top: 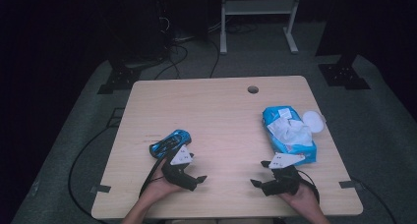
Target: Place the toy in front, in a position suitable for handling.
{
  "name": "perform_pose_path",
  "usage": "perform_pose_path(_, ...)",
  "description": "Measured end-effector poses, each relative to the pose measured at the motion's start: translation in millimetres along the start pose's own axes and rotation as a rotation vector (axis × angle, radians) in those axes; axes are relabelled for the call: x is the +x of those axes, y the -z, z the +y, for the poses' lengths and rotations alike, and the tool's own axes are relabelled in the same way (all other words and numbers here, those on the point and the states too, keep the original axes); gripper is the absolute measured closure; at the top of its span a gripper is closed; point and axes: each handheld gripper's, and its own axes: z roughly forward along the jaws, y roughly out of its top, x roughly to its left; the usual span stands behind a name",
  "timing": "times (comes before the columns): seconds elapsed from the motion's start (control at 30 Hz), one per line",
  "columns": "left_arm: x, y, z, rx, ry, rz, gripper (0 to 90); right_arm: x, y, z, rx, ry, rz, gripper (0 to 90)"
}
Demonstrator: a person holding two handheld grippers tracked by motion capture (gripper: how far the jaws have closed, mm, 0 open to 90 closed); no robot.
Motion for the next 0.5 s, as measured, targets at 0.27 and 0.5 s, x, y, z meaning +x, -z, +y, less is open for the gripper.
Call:
perform_pose_path(0.27, 2.9, 4.8, -0.2, -0.006, -0.004, 0.017, 7.6, -1.8, 1.5, -0.7, -0.01, -0.012, 0.003, 21.4)
perform_pose_path(0.5, 8.1, 12.2, -1.8, -0.013, 0.004, 0.013, 7.7, -6.3, -0.9, -0.2, -0.008, -0.028, 0.013, 21.4)
